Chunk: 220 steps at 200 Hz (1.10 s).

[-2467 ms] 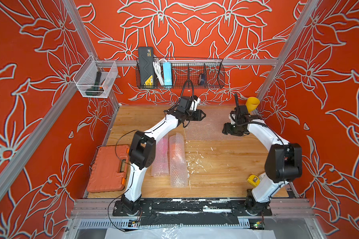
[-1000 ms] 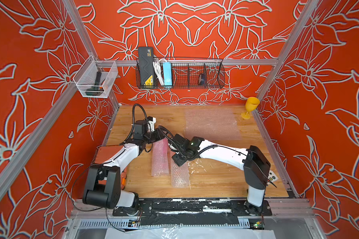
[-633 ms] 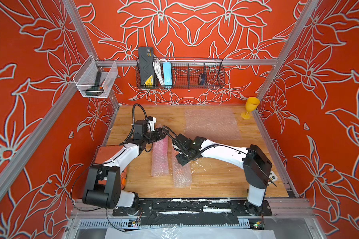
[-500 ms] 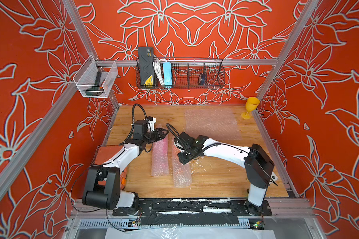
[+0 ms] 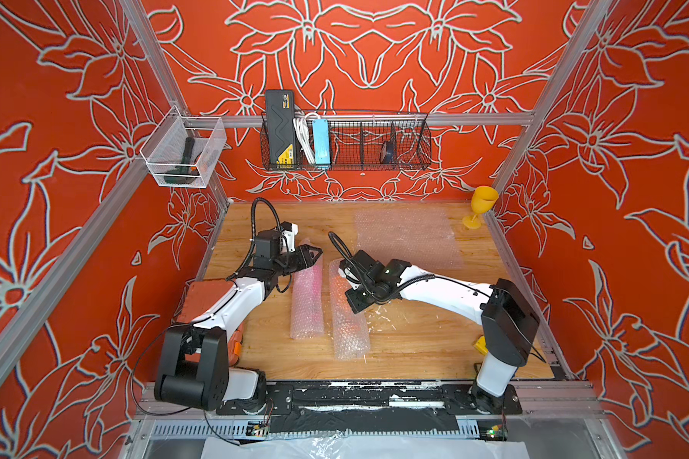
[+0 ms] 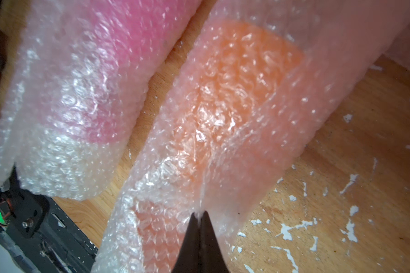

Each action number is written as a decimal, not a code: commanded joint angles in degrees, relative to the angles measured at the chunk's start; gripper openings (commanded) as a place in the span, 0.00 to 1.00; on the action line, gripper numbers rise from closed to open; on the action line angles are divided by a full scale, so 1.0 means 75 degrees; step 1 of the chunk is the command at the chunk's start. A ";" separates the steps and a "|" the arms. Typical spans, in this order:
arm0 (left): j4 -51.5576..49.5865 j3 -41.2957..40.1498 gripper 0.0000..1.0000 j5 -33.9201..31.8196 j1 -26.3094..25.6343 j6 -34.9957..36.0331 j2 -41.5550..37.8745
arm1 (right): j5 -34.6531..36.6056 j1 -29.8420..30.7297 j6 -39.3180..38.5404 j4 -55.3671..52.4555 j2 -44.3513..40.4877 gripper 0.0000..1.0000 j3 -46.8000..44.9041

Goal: Unpack wine glasses from bubble wrap
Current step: Unwrap the bubble wrap at the center of the board.

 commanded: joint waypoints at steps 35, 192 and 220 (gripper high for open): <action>0.0141 -0.0133 0.43 0.0108 0.0069 0.0041 -0.0036 | 0.0232 -0.0144 -0.0011 0.0004 -0.0754 0.00 -0.0494; 0.0614 0.0133 0.43 0.0031 -0.2249 -0.0404 0.0633 | 0.1212 -0.1962 0.0751 -0.0111 -0.4150 0.00 -0.3664; 0.0669 0.0368 0.43 0.0252 -0.2990 -0.0397 0.0932 | 0.1261 -0.1997 0.0786 0.0143 -0.4150 0.00 -0.3868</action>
